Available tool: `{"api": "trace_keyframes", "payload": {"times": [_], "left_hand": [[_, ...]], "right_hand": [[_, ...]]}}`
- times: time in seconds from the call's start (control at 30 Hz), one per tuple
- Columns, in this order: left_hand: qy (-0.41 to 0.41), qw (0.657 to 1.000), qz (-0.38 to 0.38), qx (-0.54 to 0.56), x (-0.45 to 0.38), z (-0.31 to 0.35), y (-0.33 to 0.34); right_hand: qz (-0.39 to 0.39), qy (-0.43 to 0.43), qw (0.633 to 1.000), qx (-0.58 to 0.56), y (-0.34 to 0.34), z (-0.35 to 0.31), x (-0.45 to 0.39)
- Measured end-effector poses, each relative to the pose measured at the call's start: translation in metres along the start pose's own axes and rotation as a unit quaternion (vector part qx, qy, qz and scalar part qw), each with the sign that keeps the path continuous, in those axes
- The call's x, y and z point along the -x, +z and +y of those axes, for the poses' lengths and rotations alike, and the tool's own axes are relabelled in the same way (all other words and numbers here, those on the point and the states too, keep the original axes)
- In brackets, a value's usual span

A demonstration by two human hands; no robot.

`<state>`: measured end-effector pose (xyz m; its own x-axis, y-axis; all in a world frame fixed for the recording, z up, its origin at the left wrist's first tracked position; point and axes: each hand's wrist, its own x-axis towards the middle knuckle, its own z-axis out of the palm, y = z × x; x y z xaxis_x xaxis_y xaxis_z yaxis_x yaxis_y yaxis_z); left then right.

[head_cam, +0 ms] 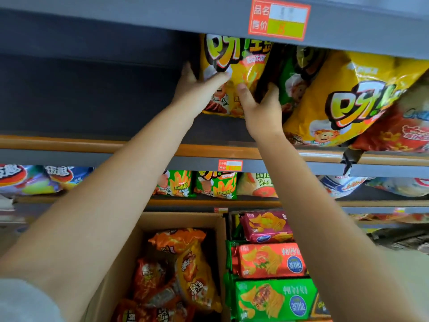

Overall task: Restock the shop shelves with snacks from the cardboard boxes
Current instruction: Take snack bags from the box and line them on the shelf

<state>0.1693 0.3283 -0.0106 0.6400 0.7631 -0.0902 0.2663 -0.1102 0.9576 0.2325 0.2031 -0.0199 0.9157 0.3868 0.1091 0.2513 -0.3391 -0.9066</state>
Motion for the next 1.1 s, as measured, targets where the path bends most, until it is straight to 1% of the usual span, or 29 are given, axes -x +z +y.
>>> {"api": "trace_keyframes", "payload": {"times": [0.07, 0.1, 0.13, 0.17, 0.2, 0.23, 0.27, 0.33, 0.4, 0.43, 0.5, 0.53, 0.6, 0.63, 0.67, 0.7, 0.73, 0.77, 0.8, 0.83, 0.87, 0.93, 0.97, 1.0, 1.03, 1.1], "left_hand": [[0.05, 0.994, 0.047, 0.085, 0.041, -0.012, -0.023], [0.088, 0.984, 0.08, 0.131, 0.064, -0.023, -0.036], [0.113, 0.976, 0.107, 0.153, 0.09, -0.039, -0.047], [0.123, 0.973, 0.123, 0.153, 0.114, -0.06, -0.056], [0.108, 0.977, 0.131, 0.132, 0.137, -0.086, -0.063], [0.073, 0.983, 0.136, 0.105, 0.157, -0.116, -0.07], [0.032, 0.987, 0.142, 0.07, 0.176, -0.15, -0.076], [-0.025, 0.987, 0.15, -0.046, 0.207, -0.229, -0.09], [-0.091, 0.969, 0.134, -0.188, 0.236, -0.297, -0.103], [-0.142, 0.955, 0.116, -0.233, 0.251, -0.324, -0.11], [-0.235, 0.93, 0.088, -0.269, 0.282, -0.364, -0.119], [-0.261, 0.923, 0.071, -0.273, 0.296, -0.378, -0.123], [-0.286, 0.915, 0.034, -0.281, 0.32, -0.397, -0.128], [-0.285, 0.911, 0.025, -0.297, 0.33, -0.4, -0.132], [-0.261, 0.909, 0.027, -0.322, 0.339, -0.403, -0.136], [-0.215, 0.908, 0.029, -0.357, 0.348, -0.403, -0.138], [-0.15, 0.907, 0.029, -0.392, 0.356, -0.402, -0.138], [-0.077, 0.904, 0.018, -0.419, 0.363, -0.399, -0.136], [-0.01, 0.902, -0.013, -0.432, 0.366, -0.396, -0.133], [0.036, 0.898, -0.062, -0.433, 0.368, -0.393, -0.129], [0.05, 0.894, -0.127, -0.427, 0.368, -0.394, -0.123], [0.01, 0.863, -0.268, -0.429, 0.366, -0.402, -0.113], [-0.014, 0.845, -0.305, -0.438, 0.364, -0.408, -0.111], [-0.019, 0.835, -0.311, -0.453, 0.36, -0.413, -0.109], [-0.015, 0.829, -0.299, -0.472, 0.355, -0.415, -0.106], [-0.014, 0.835, -0.231, -0.499, 0.341, -0.416, -0.1]], "right_hand": [[0.05, -0.039, 0.996, -0.066, -0.006, -0.002, 0.046], [0.069, -0.058, 0.99, -0.11, -0.006, -0.002, 0.073], [0.068, -0.065, 0.984, -0.148, -0.005, -0.001, 0.1], [0.045, -0.056, 0.982, -0.173, -0.001, 0.002, 0.127], [0.006, -0.029, 0.983, -0.182, 0.008, 0.01, 0.15], [-0.046, 0.011, 0.982, -0.182, 0.019, 0.02, 0.173], [-0.102, 0.056, 0.981, -0.158, 0.033, 0.038, 0.192], [-0.22, 0.126, 0.966, -0.042, 0.064, 0.085, 0.226], [-0.331, 0.182, 0.922, 0.08, 0.094, 0.139, 0.257], [-0.377, 0.209, 0.892, 0.134, 0.106, 0.168, 0.273], [-0.456, 0.238, 0.831, 0.214, 0.122, 0.214, 0.308], [-0.477, 0.248, 0.813, 0.227, 0.127, 0.231, 0.326], [-0.468, 0.304, 0.799, 0.226, 0.128, 0.255, 0.358], [-0.453, 0.356, 0.788, 0.217, 0.126, 0.265, 0.37], [-0.435, 0.425, 0.768, 0.201, 0.124, 0.272, 0.379], [-0.419, 0.498, 0.737, 0.181, 0.122, 0.274, 0.384], [-0.406, 0.557, 0.709, 0.151, 0.119, 0.275, 0.387], [-0.389, 0.596, 0.693, 0.114, 0.118, 0.281, 0.388], [-0.372, 0.62, 0.687, 0.072, 0.117, 0.282, 0.387], [-0.361, 0.637, 0.68, 0.037, 0.116, 0.282, 0.384], [-0.355, 0.644, 0.678, 0.009, 0.115, 0.275, 0.38], [-0.363, 0.635, 0.681, -0.027, 0.114, 0.264, 0.367], [-0.36, 0.632, 0.686, -0.023, 0.116, 0.263, 0.36], [-0.345, 0.631, 0.694, -0.018, 0.117, 0.261, 0.353], [-0.322, 0.633, 0.703, -0.018, 0.119, 0.258, 0.345], [-0.272, 0.642, 0.715, -0.053, 0.125, 0.254, 0.33]]}}
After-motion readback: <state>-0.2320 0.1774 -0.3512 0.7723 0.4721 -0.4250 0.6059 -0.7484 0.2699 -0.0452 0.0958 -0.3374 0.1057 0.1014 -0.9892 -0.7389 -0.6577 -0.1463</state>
